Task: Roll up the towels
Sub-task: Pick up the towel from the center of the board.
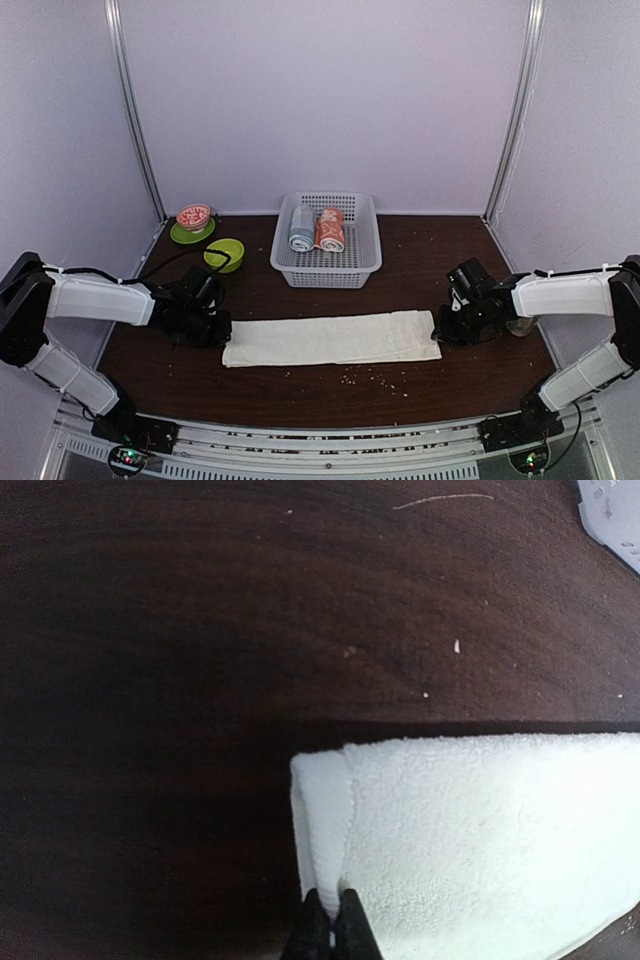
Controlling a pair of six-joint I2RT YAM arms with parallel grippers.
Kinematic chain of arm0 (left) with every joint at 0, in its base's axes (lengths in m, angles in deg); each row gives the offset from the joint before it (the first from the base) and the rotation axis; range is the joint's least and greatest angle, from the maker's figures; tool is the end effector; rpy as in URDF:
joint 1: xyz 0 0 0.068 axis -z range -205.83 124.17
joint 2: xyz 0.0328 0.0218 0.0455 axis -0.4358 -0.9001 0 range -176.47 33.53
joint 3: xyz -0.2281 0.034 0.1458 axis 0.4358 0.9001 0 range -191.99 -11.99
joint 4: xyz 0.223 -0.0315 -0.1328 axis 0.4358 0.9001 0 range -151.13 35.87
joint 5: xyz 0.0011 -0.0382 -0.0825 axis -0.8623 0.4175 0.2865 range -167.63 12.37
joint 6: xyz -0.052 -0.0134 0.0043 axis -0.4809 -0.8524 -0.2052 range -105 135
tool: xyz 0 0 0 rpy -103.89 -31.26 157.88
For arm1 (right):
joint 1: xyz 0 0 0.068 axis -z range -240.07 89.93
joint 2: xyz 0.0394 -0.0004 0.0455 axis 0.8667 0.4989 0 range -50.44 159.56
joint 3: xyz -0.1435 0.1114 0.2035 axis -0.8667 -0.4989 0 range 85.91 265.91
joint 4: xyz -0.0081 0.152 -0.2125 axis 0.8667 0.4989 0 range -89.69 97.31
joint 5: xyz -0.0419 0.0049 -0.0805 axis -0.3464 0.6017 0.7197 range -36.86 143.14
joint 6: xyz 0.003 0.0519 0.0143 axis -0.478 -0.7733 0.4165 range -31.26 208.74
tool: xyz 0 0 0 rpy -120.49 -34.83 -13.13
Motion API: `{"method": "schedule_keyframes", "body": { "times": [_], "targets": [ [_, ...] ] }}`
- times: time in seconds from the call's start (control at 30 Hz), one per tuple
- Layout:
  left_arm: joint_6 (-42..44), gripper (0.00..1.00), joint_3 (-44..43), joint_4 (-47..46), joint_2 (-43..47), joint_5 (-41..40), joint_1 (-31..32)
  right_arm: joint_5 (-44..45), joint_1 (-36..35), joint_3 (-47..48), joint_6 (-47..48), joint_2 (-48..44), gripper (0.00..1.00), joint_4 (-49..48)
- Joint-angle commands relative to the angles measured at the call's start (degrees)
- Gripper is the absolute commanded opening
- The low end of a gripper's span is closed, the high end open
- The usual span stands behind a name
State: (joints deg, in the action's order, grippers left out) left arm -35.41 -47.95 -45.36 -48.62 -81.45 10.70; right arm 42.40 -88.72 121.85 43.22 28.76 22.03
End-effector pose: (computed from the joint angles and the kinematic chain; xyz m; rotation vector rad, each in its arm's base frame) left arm 0.2009 -0.1459 0.1432 -0.3501 2.6910 -0.4005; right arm 0.2040 0.1191 0.1499 0.3587 2.8229 0.5940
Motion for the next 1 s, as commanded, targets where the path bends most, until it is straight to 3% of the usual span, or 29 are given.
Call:
{"method": "schedule_keyframes", "body": {
  "times": [0.0,0.37,0.53,0.83,0.97],
  "targets": [
    [0.5,0.00,0.9,-3.1,-0.9,0.5,-0.5,-0.8,-0.3,-0.7,-0.8,0.2,0.16,-1.1],
    [0.3,0.00,1.3,-3.2,-0.8,0.6,-0.5,-1.5,-0.4,-0.3,0.1,0.5,0.09,0.1],
    [0.3,0.00,1.4,-3.0,-0.7,0.2,-0.5,-1.8,-0.4,-0.3,0.2,-0.7,0.00,0.6],
    [0.0,0.00,2.0,-3.2,-0.8,0.0,-0.4,-2.2,-0.4,0.6,1.8,-5.6,0.00,5.8],
    [0.0,0.00,2.0,-3.6,-1.2,0.2,-0.5,-1.8,-0.4,0.3,1.9,-3.9,0.22,5.5]
  ]
}}
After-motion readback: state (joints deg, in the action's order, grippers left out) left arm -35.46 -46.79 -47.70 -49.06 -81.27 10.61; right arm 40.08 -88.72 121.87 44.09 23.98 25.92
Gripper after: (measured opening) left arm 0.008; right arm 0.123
